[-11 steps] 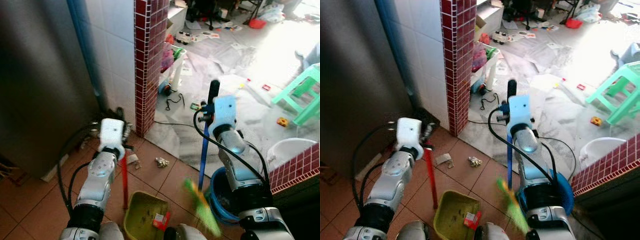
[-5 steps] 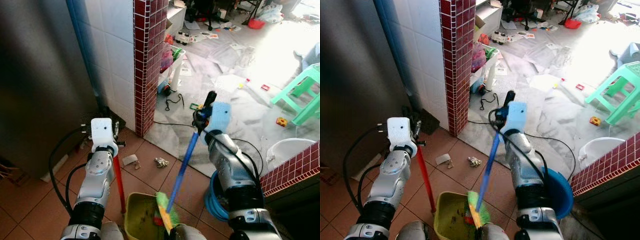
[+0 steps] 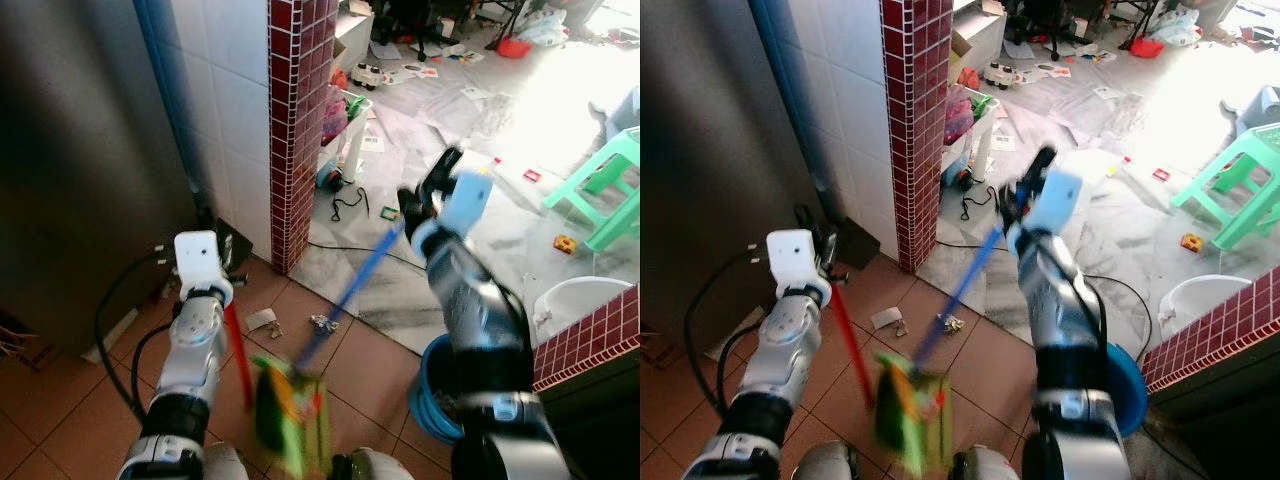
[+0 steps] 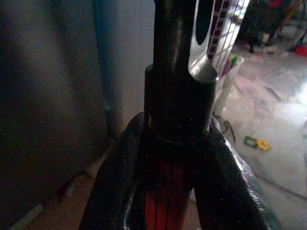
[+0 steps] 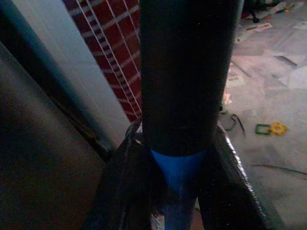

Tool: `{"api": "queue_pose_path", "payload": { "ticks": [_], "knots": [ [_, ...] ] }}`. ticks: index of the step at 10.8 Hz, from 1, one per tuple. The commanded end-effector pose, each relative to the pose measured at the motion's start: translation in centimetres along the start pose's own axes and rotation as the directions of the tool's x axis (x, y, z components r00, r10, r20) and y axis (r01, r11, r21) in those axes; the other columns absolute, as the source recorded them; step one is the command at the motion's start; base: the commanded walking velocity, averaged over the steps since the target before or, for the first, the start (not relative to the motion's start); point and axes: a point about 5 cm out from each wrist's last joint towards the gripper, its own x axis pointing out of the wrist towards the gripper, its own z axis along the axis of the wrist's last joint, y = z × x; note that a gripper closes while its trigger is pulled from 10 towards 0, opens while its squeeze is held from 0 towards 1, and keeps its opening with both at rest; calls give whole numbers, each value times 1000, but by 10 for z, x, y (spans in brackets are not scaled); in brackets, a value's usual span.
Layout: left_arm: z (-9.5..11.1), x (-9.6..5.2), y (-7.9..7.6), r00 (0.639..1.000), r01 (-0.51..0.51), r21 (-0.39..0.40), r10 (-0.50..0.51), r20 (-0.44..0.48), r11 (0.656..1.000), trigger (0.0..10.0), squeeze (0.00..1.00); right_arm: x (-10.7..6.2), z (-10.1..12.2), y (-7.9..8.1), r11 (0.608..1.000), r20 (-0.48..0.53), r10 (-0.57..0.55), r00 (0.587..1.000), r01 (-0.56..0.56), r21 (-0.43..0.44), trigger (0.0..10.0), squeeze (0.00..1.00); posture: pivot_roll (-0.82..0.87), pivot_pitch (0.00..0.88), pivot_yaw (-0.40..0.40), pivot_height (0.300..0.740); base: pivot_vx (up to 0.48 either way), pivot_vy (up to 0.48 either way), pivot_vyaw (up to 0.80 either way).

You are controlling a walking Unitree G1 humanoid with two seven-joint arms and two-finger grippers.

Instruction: Sweep floor

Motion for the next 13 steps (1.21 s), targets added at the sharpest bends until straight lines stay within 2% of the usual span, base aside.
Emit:
{"api": "queue_pose_path", "payload": {
  "ticks": [1,3,5,6,7,9,13],
  "knots": [
    [14,7,-7,998,16,-51,-13,64,999,10000,0,4,16,1,998,41,20,999,-23,55,10000,0,-84,0,-62,740,0,0,0],
    [19,11,-5,995,16,-61,-10,99,998,10000,0,9,33,1,998,97,54,994,-55,5,10000,0,-87,0,-64,740,0,0,0],
    [33,19,-2,984,18,-77,-4,180,997,10000,0,8,65,12,973,256,159,954,-108,-202,10000,0,-91,0,-69,740,0,0,0],
    [37,22,0,981,14,-77,1,195,997,10000,0,6,79,17,965,328,185,926,-108,-240,10000,0,-91,0,-70,740,0,0,0],
    [38,23,-1,977,12,-68,2,211,998,10000,0,3,96,21,960,412,207,887,-102,-262,10000,0,-90,0,-71,740,0,0,0],
    [35,22,-1,978,12,-52,-1,208,999,10000,0,2,120,25,951,513,212,832,-54,-306,10000,0,-84,0,-74,740,0,0,0],
    [31,19,-1,978,18,-50,-7,210,999,10000,0,7,120,16,945,531,170,830,15,-326,10000,0,-75,0,-81,740,0,0,0]
  ]
}}
